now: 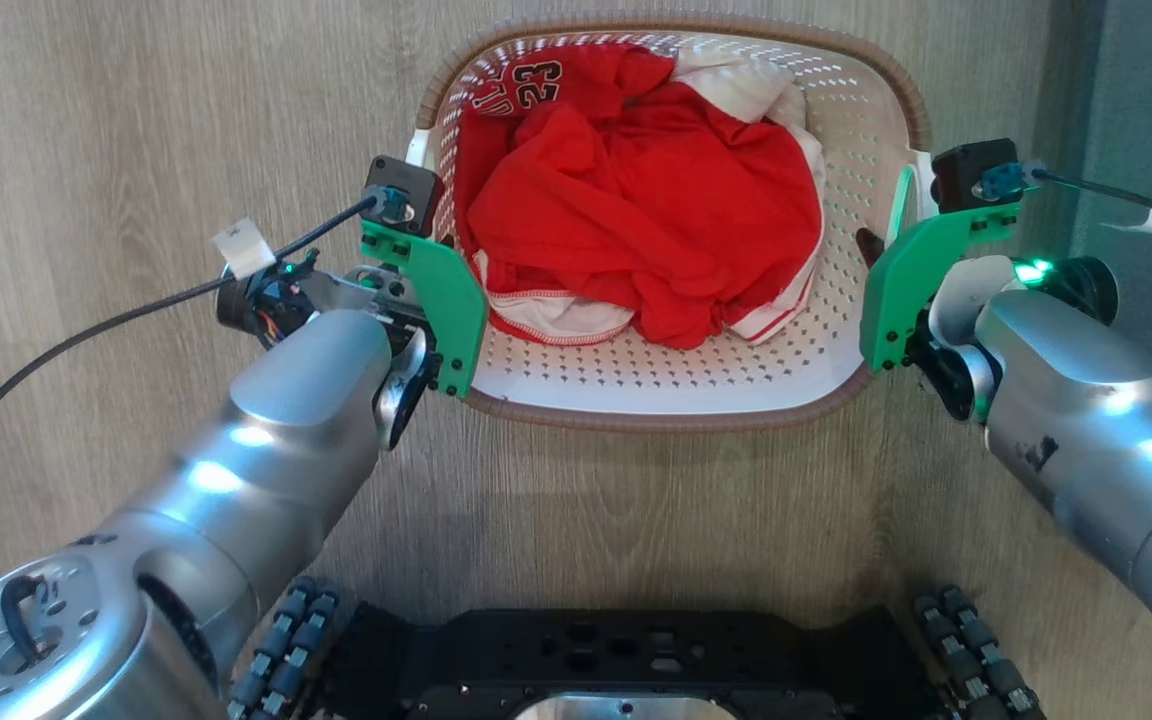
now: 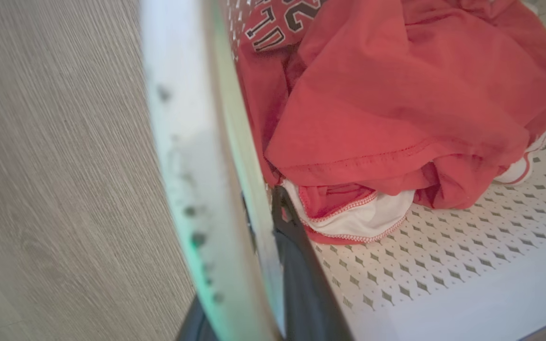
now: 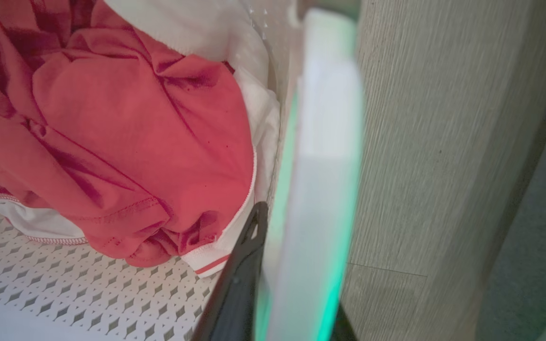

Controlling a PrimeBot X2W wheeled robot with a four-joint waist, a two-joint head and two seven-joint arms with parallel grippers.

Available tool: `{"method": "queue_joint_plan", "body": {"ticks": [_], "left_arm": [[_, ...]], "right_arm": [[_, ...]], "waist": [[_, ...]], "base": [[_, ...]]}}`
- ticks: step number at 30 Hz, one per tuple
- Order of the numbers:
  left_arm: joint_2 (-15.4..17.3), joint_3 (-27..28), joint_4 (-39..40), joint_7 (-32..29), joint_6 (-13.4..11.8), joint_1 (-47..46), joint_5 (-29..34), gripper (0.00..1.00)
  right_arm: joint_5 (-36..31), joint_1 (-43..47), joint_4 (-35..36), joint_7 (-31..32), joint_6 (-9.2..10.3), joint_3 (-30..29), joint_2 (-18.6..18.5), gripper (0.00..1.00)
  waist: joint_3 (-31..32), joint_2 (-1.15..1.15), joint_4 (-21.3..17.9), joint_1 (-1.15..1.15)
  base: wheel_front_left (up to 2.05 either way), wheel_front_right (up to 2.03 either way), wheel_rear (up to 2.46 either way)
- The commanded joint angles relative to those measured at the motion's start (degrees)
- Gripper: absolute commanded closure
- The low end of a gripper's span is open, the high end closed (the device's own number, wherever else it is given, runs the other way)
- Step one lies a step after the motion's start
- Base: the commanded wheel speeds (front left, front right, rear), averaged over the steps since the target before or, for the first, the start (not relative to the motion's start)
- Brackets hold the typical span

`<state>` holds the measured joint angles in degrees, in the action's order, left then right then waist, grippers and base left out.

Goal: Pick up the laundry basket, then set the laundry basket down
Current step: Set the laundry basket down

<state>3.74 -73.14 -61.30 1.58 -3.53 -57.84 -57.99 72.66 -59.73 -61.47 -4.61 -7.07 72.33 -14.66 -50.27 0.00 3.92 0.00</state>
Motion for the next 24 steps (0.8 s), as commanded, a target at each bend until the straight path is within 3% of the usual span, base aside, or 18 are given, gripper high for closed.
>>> {"method": "queue_joint_plan", "body": {"ticks": [1,16,17,18,19,20,21,24], "left_arm": [[-0.86,-0.17,2.74,-0.02,0.94,0.88,-0.15,1.00],[-0.86,-0.19,3.80,1.18,-0.15,0.65,-2.06,1.00],[-0.86,-0.19,3.64,1.36,-0.79,0.69,-2.31,0.76],[-0.86,-0.18,3.50,1.78,-1.74,0.75,-2.81,0.59],[-0.86,0.07,3.35,1.84,-2.77,0.94,-3.80,0.00],[-0.86,0.17,3.27,1.65,-3.64,1.02,-4.67,0.00],[-0.86,0.14,3.30,1.47,-4.12,0.99,-5.12,0.00],[-0.86,0.10,3.39,1.77,-5.06,0.84,-6.55,0.00]], "right_arm": [[-1.03,0.63,1.11,-1.62,-0.42,0.59,1.44,1.00],[-3.18,0.65,0.67,-2.82,-0.42,0.88,0.72,1.00],[-2.65,0.79,0.53,-2.39,-0.42,0.83,0.75,1.00],[-1.86,1.09,0.55,-1.26,-0.42,0.76,0.91,1.00],[-1.70,1.18,0.73,-0.40,-0.42,0.78,0.95,0.65],[-1.81,1.13,0.86,-0.16,-0.42,0.80,0.89,0.05],[-1.25,1.25,0.69,0.28,-0.42,0.70,0.86,0.00],[-0.69,1.29,0.02,1.13,-0.42,0.71,0.84,0.00]], "waist": [[-0.26,0.00,0.05,0.00],[-0.97,0.00,0.87,0.00],[-0.97,0.00,0.92,0.00],[-0.95,0.00,0.97,0.00],[-0.93,0.00,1.00,0.00],[-0.93,0.00,1.02,0.00],[-0.92,0.00,1.06,0.00],[-0.83,0.00,1.22,0.00]], "base": [[0.00,0.00,0.00],[0.00,0.00,0.00],[0.00,0.00,0.00],[0.00,0.00,0.00],[0.00,0.00,0.00],[0.00,0.00,0.00],[0.00,0.00,0.00],[0.00,0.00,0.00]]}}
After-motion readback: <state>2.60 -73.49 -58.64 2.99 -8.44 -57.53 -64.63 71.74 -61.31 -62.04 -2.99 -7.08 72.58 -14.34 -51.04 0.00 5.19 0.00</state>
